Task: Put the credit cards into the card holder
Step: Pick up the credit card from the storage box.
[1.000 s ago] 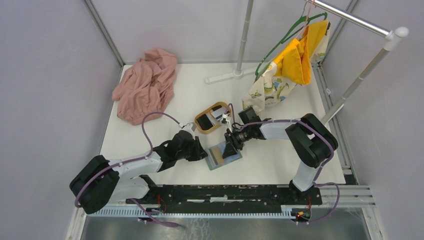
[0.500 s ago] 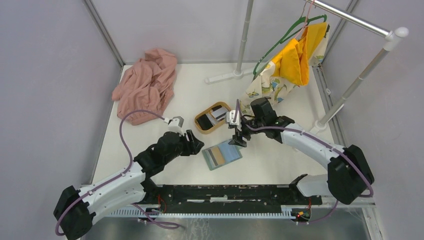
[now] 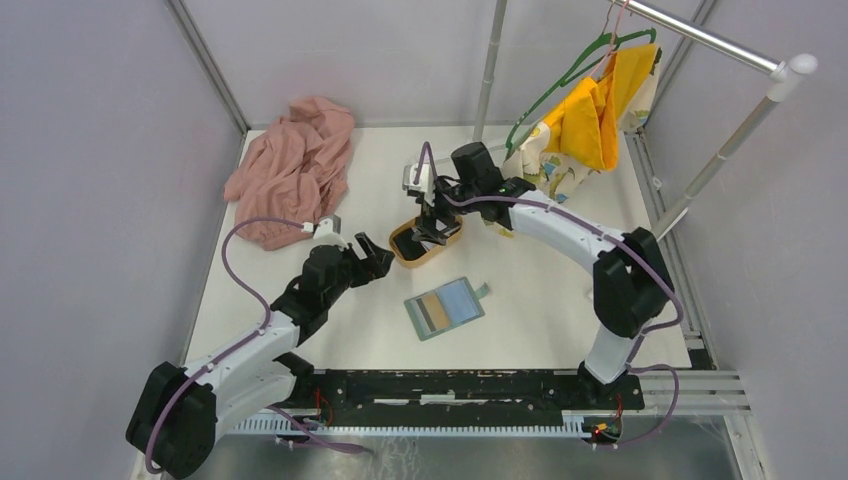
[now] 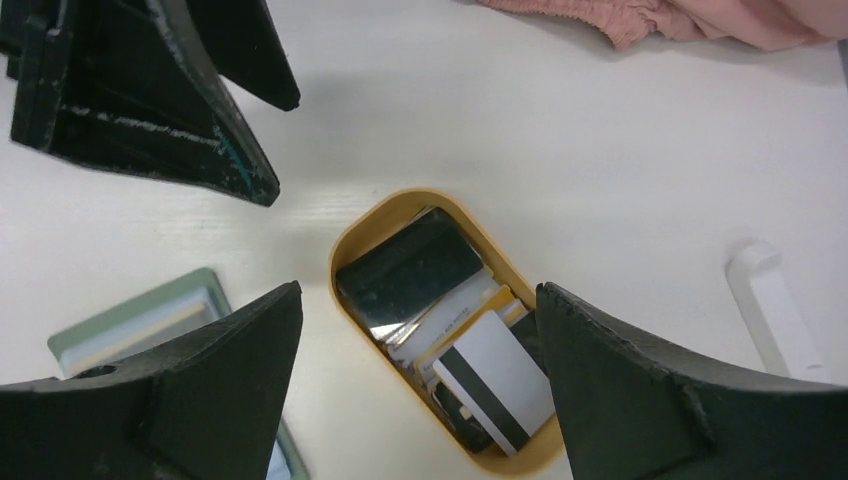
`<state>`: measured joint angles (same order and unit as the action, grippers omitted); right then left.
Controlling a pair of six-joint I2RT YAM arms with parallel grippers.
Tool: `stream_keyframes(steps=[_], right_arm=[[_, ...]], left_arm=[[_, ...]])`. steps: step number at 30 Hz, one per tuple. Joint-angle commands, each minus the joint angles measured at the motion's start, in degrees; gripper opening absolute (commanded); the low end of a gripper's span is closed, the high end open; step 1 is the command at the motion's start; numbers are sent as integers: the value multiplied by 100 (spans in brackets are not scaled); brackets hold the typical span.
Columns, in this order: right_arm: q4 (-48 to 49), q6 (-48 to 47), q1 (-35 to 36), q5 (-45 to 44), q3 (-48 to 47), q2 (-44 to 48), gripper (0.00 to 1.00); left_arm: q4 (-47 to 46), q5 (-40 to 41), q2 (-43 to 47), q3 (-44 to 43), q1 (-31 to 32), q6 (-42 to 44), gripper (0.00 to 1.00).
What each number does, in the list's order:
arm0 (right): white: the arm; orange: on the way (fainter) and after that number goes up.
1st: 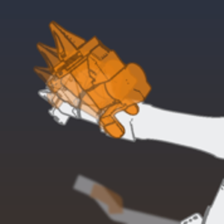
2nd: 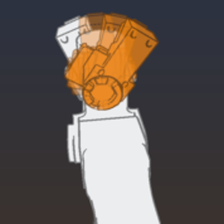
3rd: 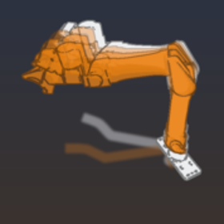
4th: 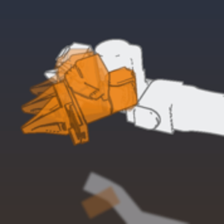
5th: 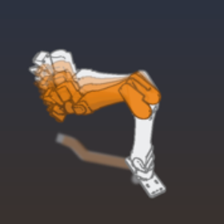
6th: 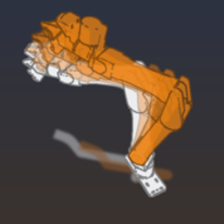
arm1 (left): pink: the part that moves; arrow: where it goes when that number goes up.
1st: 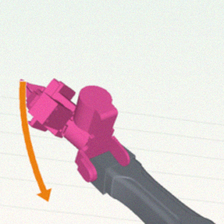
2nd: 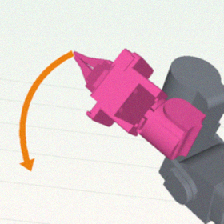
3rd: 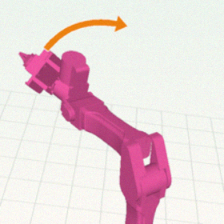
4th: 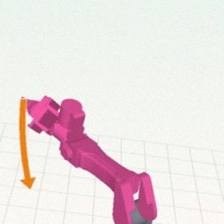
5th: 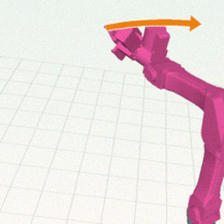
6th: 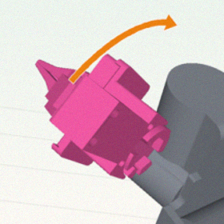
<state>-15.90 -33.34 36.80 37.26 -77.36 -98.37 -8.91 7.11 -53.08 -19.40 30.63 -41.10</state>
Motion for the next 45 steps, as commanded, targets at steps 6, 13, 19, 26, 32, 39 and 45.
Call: stream_keyframes(steps=[6,13,19,26,32,39,45], right_arm=[[-140,1395,69,-32,-1345,-1349,90],[-82,2140,52,98,-1595,-1738,86],[319,3120,-11,399,-1359,-1840,82],[528,3768,-157,-119,-1063,-1971,68],[623,4106,-331,-152,-868,-2124,66],[780,4445,-332,300,-785,-2368,60],[886,4589,-335,504,-723,-2388,55]], left_arm=[[-810,-624,-185,-65,-314,210,88],[-1156,-427,-190,78,-394,395,82],[-1352,-620,-655,13,-476,266,73],[-1621,-960,-1469,-159,-513,85,60],[-1725,-1105,-1936,-327,-519,68,56],[-1761,-1214,-2245,-491,-518,98,51],[-1781,-1286,-2461,-600,-521,135,42]])
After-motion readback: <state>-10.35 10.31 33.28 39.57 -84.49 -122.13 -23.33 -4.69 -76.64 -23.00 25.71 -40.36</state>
